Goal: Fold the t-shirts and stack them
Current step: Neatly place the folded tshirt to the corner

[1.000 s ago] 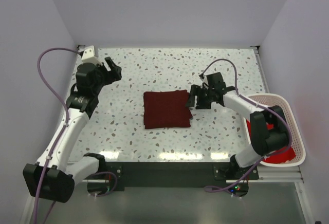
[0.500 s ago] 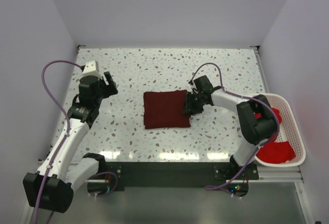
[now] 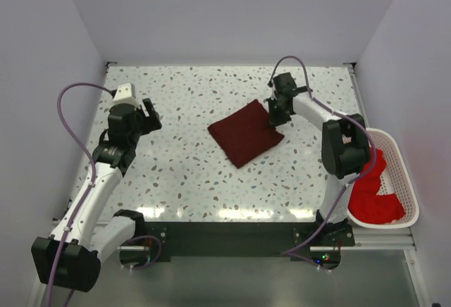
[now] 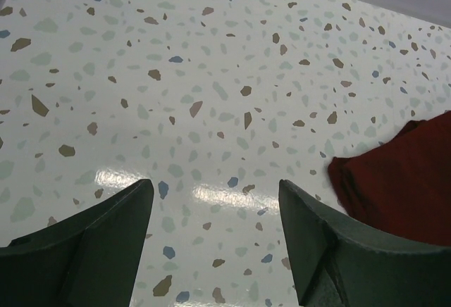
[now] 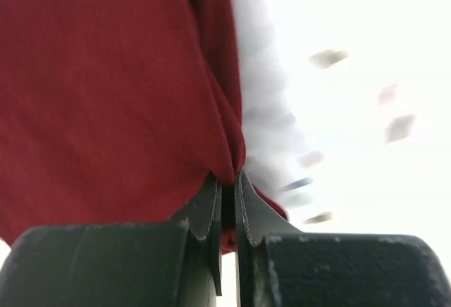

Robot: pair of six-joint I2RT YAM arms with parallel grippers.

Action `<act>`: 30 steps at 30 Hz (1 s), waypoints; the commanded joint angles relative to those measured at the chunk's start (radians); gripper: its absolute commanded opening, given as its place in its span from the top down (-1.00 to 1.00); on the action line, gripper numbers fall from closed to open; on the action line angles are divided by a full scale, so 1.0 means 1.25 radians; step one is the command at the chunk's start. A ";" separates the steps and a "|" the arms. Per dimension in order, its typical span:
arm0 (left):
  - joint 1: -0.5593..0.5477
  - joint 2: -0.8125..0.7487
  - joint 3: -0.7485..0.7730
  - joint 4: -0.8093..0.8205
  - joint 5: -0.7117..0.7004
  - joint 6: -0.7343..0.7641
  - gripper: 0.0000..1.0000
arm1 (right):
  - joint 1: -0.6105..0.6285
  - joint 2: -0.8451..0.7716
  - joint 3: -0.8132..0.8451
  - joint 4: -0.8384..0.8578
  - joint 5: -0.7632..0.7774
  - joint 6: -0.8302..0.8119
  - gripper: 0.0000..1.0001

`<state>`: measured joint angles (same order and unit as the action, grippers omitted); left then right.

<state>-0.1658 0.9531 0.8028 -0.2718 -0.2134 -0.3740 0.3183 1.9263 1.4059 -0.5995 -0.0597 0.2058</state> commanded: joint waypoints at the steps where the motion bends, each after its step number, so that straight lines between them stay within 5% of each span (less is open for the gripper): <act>1: 0.000 -0.004 0.000 0.010 0.001 0.008 -0.53 | -0.084 0.041 0.140 -0.059 0.164 -0.104 1.00; 12: 0.000 0.063 0.009 -0.007 -0.008 0.006 -0.51 | -0.236 0.269 0.409 0.072 0.427 -0.347 1.00; 30: 0.000 0.187 0.038 -0.032 0.025 0.010 -0.49 | -0.393 0.394 0.474 0.265 0.596 -0.435 1.00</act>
<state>-0.1658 1.1835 0.8082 -0.3183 -0.1902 -0.3740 -0.1829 2.4081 1.9488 -0.3473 0.6033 -0.3031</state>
